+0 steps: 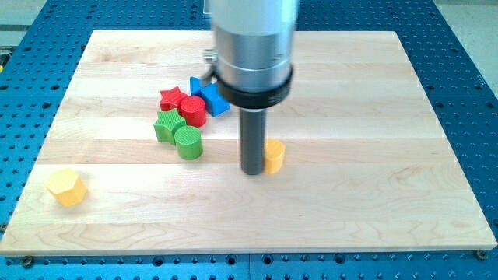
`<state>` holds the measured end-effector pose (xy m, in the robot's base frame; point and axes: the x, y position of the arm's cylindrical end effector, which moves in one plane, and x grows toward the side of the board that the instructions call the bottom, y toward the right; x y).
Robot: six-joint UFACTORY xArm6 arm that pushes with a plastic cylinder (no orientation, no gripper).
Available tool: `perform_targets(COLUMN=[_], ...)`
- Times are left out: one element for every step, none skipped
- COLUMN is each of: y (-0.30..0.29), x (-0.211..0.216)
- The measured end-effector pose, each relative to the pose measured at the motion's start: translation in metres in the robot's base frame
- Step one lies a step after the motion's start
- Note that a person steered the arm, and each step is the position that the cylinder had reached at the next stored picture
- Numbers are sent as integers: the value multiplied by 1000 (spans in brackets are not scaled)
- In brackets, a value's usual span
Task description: Move the heart below the green circle
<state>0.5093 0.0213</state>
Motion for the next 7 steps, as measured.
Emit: perform_targets(y=[20, 33, 105, 153, 79, -7, 26], x=[0, 0, -4, -33, -28, 8, -4])
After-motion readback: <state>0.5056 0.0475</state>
